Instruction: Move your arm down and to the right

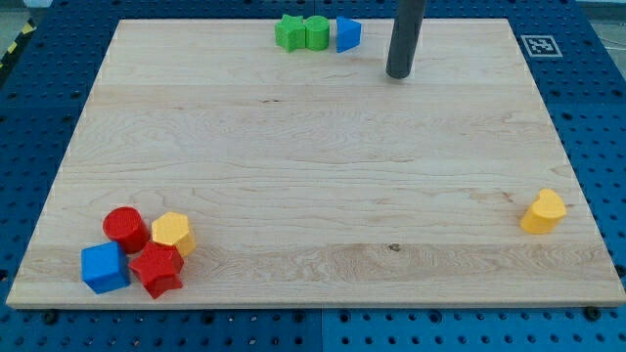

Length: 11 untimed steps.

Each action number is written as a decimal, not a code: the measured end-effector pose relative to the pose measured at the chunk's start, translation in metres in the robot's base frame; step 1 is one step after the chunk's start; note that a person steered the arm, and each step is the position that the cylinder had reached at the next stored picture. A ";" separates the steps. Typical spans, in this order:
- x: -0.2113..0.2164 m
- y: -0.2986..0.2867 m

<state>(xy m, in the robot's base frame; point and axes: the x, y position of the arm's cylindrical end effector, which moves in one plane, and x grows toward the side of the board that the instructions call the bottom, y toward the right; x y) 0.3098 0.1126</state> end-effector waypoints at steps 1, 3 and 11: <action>0.001 0.000; 0.005 0.000; 0.059 0.055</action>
